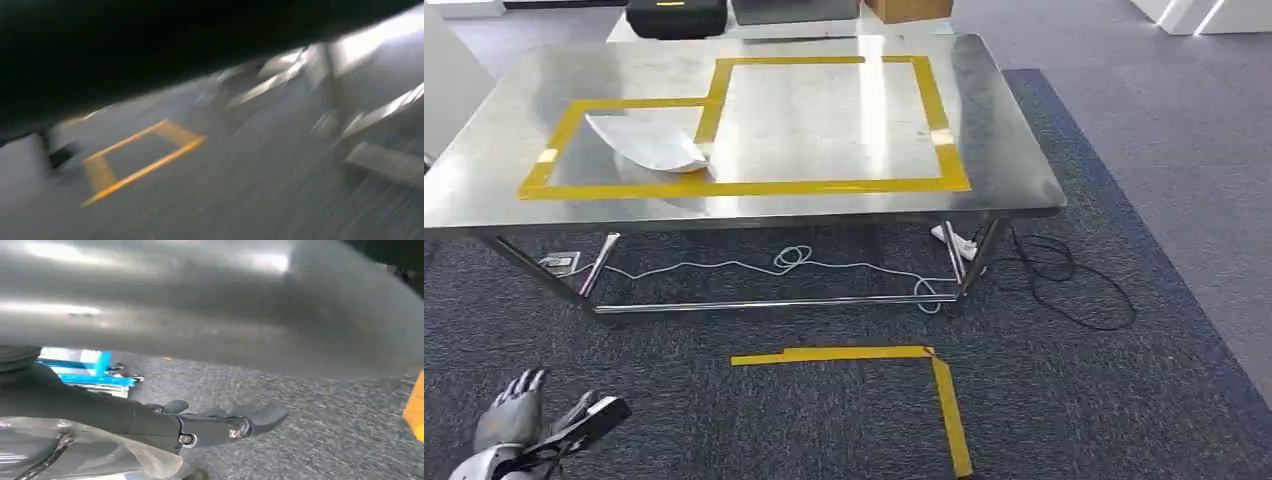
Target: Take the parts from the cabinet and place them on the table.
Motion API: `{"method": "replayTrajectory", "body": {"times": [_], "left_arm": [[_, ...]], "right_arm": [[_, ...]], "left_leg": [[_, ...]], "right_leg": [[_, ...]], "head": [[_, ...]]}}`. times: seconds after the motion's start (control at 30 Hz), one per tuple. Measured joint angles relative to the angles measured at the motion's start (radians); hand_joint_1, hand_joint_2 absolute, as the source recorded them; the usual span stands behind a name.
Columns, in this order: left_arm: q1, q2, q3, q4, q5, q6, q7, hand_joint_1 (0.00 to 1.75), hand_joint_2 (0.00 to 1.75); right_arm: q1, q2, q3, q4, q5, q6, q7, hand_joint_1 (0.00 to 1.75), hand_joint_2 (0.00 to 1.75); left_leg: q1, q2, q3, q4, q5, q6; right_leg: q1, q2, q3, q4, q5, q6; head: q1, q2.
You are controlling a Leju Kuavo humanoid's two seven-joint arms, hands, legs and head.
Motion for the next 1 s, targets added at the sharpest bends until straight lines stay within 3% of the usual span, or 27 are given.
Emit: {"method": "replayTrajectory", "body": {"times": [0.03, 0.07, 0.1, 0.13, 0.17, 0.2, 0.23, 0.27, 0.3, 0.37, 0.4, 0.43, 0.47, 0.53, 0.57, 0.6, 0.63, 0.67, 0.7, 0.73, 0.77, 0.8, 0.83, 0.87, 0.9, 0.97, 1.0], "left_arm": [[0.021, -0.003, 0.009, 0.022, 0.001, -0.011, 0.025, 0.0, 0.0], [0.044, -0.007, 0.016, 0.039, 0.002, -0.014, 0.035, 0.0, 0.0], [0.061, -0.011, 0.02, 0.054, 0.003, -0.016, 0.039, 0.0, 0.0], [0.074, -0.012, 0.021, 0.065, 0.003, -0.021, 0.042, 0.0, 0.0], [0.08, -0.015, 0.024, 0.078, 0.003, -0.023, 0.044, 0.0, 0.0], [0.081, -0.017, 0.025, 0.086, 0.003, -0.032, 0.051, 0.0, 0.0], [0.083, -0.019, 0.033, 0.098, 0.011, -0.062, 0.073, 0.0, 0.0], [0.091, -0.024, 0.041, 0.107, 0.021, -0.081, 0.089, 0.0, 0.0], [0.101, -0.027, 0.047, 0.114, 0.03, -0.093, 0.101, 0.0, 0.0], [0.132, -0.04, 0.069, 0.128, 0.054, -0.1, 0.111, 0.0, 0.0], [0.144, -0.046, 0.075, 0.132, 0.057, -0.098, 0.111, 0.0, 0.0], [0.152, -0.051, 0.083, 0.136, 0.068, -0.099, 0.111, 0.0, 0.0], [0.161, -0.058, 0.094, 0.141, 0.085, -0.099, 0.111, 0.0, 0.0], [0.179, -0.073, 0.124, 0.154, 0.127, -0.094, 0.107, 0.0, 0.0], [0.189, -0.085, 0.14, 0.159, 0.145, -0.091, 0.104, 0.0, 0.0], [0.197, -0.1, 0.157, 0.165, 0.16, -0.092, 0.104, 0.0, 0.0], [0.202, -0.104, 0.172, 0.169, 0.167, -0.094, 0.105, 0.0, 0.0], [0.205, -0.116, 0.183, 0.172, 0.167, -0.101, 0.106, 0.0, 0.0], [0.207, -0.129, 0.19, 0.176, 0.165, -0.114, 0.112, 0.0, 0.0], [0.211, -0.138, 0.193, 0.179, 0.164, -0.116, 0.114, 0.0, 0.0], [0.213, -0.151, 0.199, 0.181, 0.164, -0.116, 0.114, 0.0, 0.0], [0.213, -0.16, 0.203, 0.183, 0.165, -0.114, 0.114, 0.0, 0.0], [0.213, -0.17, 0.21, 0.184, 0.167, -0.11, 0.112, 0.0, 0.0], [0.213, -0.179, 0.215, 0.185, 0.169, -0.106, 0.107, 0.0, 0.0], [0.213, -0.187, 0.219, 0.186, 0.172, -0.103, 0.104, 0.0, 0.0], [0.214, -0.195, 0.224, 0.186, 0.178, -0.094, 0.09, 0.0, 0.0], [0.213, -0.196, 0.228, 0.186, 0.18, -0.088, 0.082, 0.0, 0.0]], "right_arm": [[0.001, 0.0, -0.006, 0.0, -0.003, -0.002, 0.0, 0.0, 0.0], [0.004, 0.0, -0.01, 0.0, -0.006, -0.003, 0.002, 0.0, 0.0], [0.003, 0.0, -0.013, 0.002, -0.008, -0.005, 0.002, 0.0, 0.0], [-0.001, 0.0, -0.016, 0.001, -0.008, -0.008, 0.002, 0.0, 0.0], [-0.001, 0.0, -0.017, 0.001, -0.008, -0.007, 0.002, 0.0, 0.0], [-0.001, 0.0, -0.019, 0.002, -0.01, -0.007, 0.002, 0.0, 0.0], [-0.002, 0.0, -0.025, 0.002, -0.016, -0.008, 0.002, 0.0, 0.0], [-0.003, 0.0, -0.03, 0.002, -0.029, -0.012, 0.002, 0.0, 0.0], [-0.003, 0.0, -0.036, 0.002, -0.043, -0.015, 0.001, 0.0, 0.0], [-0.003, 0.002, -0.056, 0.002, -0.069, -0.023, -0.005, 0.0, 0.0], [-0.003, 0.003, -0.063, 0.002, -0.074, -0.026, -0.005, 0.0, 0.0], [-0.003, 0.005, -0.068, 0.002, -0.083, -0.03, -0.005, 0.0, 0.0], [-0.004, 0.008, -0.076, 0.002, -0.094, -0.031, -0.006, 0.0, 0.0], [-0.006, 0.016, -0.096, 0.002, -0.118, -0.037, -0.006, 0.0, 0.0], [-0.005, 0.018, -0.107, 0.003, -0.13, -0.041, -0.008, 0.0, 0.0], [-0.002, 0.021, -0.118, 0.003, -0.142, -0.047, -0.009, 0.0, 0.0], [0.0, 0.023, -0.129, 0.003, -0.15, -0.051, -0.012, 0.0, 0.0], [0.0, 0.024, -0.137, 0.003, -0.16, -0.05, -0.014, 0.0, 0.0], [0.0, 0.024, -0.148, 0.003, -0.174, -0.047, -0.019, 0.0, 0.0], [-0.001, 0.024, -0.159, 0.003, -0.188, -0.044, -0.027, 0.0, 0.0], [-0.002, 0.024, -0.169, 0.003, -0.198, -0.04, -0.034, 0.0, 0.0], [-0.001, 0.024, -0.179, 0.003, -0.206, -0.035, -0.038, 0.0, 0.0], [-0.001, 0.024, -0.187, 0.003, -0.213, -0.03, -0.042, 0.0, 0.0], [-0.001, 0.024, -0.194, 0.003, -0.219, -0.026, -0.045, 0.0, 0.0], [-0.002, 0.024, -0.203, 0.003, -0.222, -0.024, -0.048, 0.0, 0.0], [-0.007, 0.024, -0.209, 0.003, -0.228, -0.021, -0.054, 0.0, 0.0], [-0.008, 0.024, -0.213, 0.003, -0.232, -0.018, -0.056, 0.0, 0.0]], "left_leg": [[0.001, 0.0, -0.001, -0.004, 0.009, -0.004], [0.0, -0.002, -0.004, -0.004, 0.015, -0.012], [0.004, -0.005, -0.013, 0.005, -0.017, -0.019], [0.006, -0.007, -0.024, 0.044, -0.074, -0.025], [0.009, -0.007, -0.043, 0.122, -0.145, -0.03], [0.011, -0.007, -0.061, 0.204, -0.196, -0.034], [0.012, -0.007, -0.074, 0.282, -0.228, -0.036], [0.014, -0.007, -0.071, 0.324, -0.224, -0.037], [0.015, -0.007, -0.051, 0.321, -0.198, -0.037], [0.015, -0.007, 0.048, 0.197, -0.126, -0.031], [0.015, -0.008, 0.105, 0.112, -0.116, -0.026], [0.013, -0.009, 0.162, 0.027, -0.135, -0.021], [0.011, -0.01, 0.181, -0.019, -0.149, -0.014], [0.004, -0.01, 0.171, -0.019, -0.145, -0.007], [0.003, -0.009, 0.163, -0.022, -0.136, 0.002], [0.011, -0.002, 0.155, -0.032, -0.122, 0.012], [0.009, -0.004, 0.144, -0.032, -0.112, 0.021], [0.008, -0.004, 0.13, -0.031, -0.103, 0.031], [0.006, -0.004, 0.115, -0.029, -0.09, 0.032], [0.003, -0.004, 0.099, -0.029, -0.077, 0.033], [0.001, -0.004, 0.083, -0.027, -0.065, 0.032], [0.001, -0.003, 0.068, -0.024, -0.055, 0.031], [0.001, -0.003, 0.05, -0.02, -0.045, 0.029], [0.001, -0.003, 0.034, -0.015, -0.036, 0.027], [0.002, -0.004, 0.017, -0.007, -0.027, 0.023], [-0.004, -0.004, -0.001, 0.009, -0.013, 0.013], [-0.004, -0.004, -0.005, 0.009, 0.005, 0.009]], "right_leg": [[0.002, 0.0, -0.004, 0.002, 0.001, -0.002], [-0.002, -0.004, -0.023, -0.003, 0.012, -0.014], [-0.005, -0.009, -0.015, -0.005, 0.022, -0.029], [-0.004, -0.01, -0.027, -0.005, 0.029, -0.04], [-0.002, -0.014, -0.039, -0.004, 0.041, -0.044], [-0.001, -0.018, -0.052, -0.003, 0.051, -0.044], [0.0, -0.022, -0.067, -0.001, 0.061, -0.045], [0.001, -0.024, -0.082, 0.003, 0.07, -0.044], [0.001, -0.024, -0.095, 0.007, 0.076, -0.044], [0.001, -0.022, -0.123, 0.018, 0.089, -0.042], [0.001, -0.021, -0.129, 0.023, 0.093, -0.038], [0.006, -0.022, -0.137, 0.026, 0.097, -0.034], [0.007, -0.024, -0.141, 0.03, 0.105, -0.027], [0.002, -0.026, -0.15, 0.026, 0.124, -0.012], [0.002, -0.026, -0.153, 0.026, 0.132, -0.004], [-0.001, -0.022, -0.164, 0.038, 0.111, 0.0], [0.001, -0.017, -0.179, 0.063, 0.061, 0.004], [-0.002, -0.014, -0.196, 0.12, -0.002, 0.005], [-0.002, -0.013, -0.214, 0.205, -0.065, 0.007], [-0.002, -0.012, -0.228, 0.281, -0.103, 0.009], [-0.002, -0.012, -0.229, 0.332, -0.106, 0.01], [-0.002, -0.012, -0.212, 0.341, -0.079, 0.01], [-0.002, -0.012, -0.177, 0.314, -0.033, 0.01], [-0.002, -0.012, -0.129, 0.257, 0.004, 0.009], [-0.002, -0.012, -0.063, 0.168, 0.023, 0.007], [0.001, -0.01, 0.067, -0.023, -0.028, 0.0], [0.002, -0.009, 0.053, -0.021, -0.031, -0.004]], "head": [[0.0, 0.0], [0.001, 0.0], [0.0, 0.0], [-0.002, 0.0], [-0.005, 0.0], [-0.004, 0.0], [-0.005, 0.0], [-0.005, 0.0], [-0.005, 0.0], [-0.005, 0.0], [-0.005, 0.0], [-0.005, 0.0], [-0.002, 0.0], [-0.003, 0.0], [-0.004, 0.0], [-0.005, 0.0], [0.0, 0.0], [0.003, 0.0], [0.005, 0.0], [0.004, 0.0], [0.005, 0.0], [0.004, 0.0], [0.005, 0.0], [0.005, 0.0], [0.005, 0.0], [0.007, 0.0], [0.006, 0.0]]}}
